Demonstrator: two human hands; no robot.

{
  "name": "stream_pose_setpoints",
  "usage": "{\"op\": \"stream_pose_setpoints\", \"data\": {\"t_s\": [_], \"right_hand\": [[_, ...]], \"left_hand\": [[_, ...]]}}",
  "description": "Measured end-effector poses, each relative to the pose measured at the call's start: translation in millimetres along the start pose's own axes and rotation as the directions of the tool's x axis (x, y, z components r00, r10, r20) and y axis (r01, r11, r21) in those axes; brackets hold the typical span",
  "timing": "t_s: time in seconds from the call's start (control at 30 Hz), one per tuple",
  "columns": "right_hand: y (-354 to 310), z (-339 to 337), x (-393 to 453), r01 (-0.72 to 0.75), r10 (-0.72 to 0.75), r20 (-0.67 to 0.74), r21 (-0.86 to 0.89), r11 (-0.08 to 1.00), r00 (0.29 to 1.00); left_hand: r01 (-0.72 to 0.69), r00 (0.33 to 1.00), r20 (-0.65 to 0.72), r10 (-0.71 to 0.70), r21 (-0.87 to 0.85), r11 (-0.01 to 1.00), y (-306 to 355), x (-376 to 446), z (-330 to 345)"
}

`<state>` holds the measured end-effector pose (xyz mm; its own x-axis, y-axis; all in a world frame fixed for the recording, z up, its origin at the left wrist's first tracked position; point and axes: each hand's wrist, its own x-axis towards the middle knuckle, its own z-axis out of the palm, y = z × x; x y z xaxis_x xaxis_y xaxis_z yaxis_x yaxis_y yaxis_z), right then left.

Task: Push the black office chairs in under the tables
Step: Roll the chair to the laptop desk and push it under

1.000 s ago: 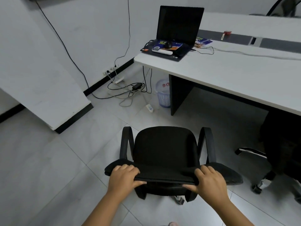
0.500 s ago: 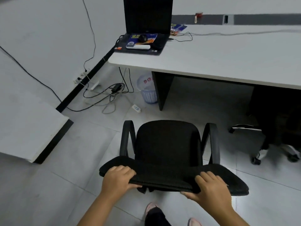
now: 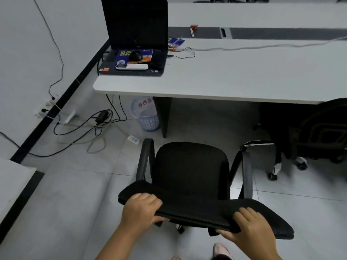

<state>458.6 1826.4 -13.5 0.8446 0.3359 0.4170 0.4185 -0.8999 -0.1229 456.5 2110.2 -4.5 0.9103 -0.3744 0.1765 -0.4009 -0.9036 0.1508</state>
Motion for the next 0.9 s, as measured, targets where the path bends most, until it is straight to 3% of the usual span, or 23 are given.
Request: {"op": "stream_pose_setpoints", "data": {"t_s": [0.3,0.5,0.67,0.9], "right_hand": [[3.7,30.0,69.4,-0.049,0.051,-0.04,0.055,0.997,0.998],[6.2,55.2,115.2,-0.068,0.066,0.021,0.146,0.987,0.998],[13.0,68.7,145.5,-0.068,0.056,0.157,0.073,0.995,0.986],[35.8,74.0,168.8,-0.051,0.045,0.144,0.033,0.998,0.988]], "left_hand": [[-0.041,0.999,0.022,0.041,-0.017,0.999,-53.1,68.3,1.5],[-0.039,0.996,0.085,0.038,0.007,0.999,-91.7,116.3,-6.3],[-0.029,0.992,0.122,0.024,0.037,0.999,-112.3,148.2,-11.3],[-0.061,0.991,0.119,0.057,0.028,0.998,-118.5,171.6,-2.8]]}}
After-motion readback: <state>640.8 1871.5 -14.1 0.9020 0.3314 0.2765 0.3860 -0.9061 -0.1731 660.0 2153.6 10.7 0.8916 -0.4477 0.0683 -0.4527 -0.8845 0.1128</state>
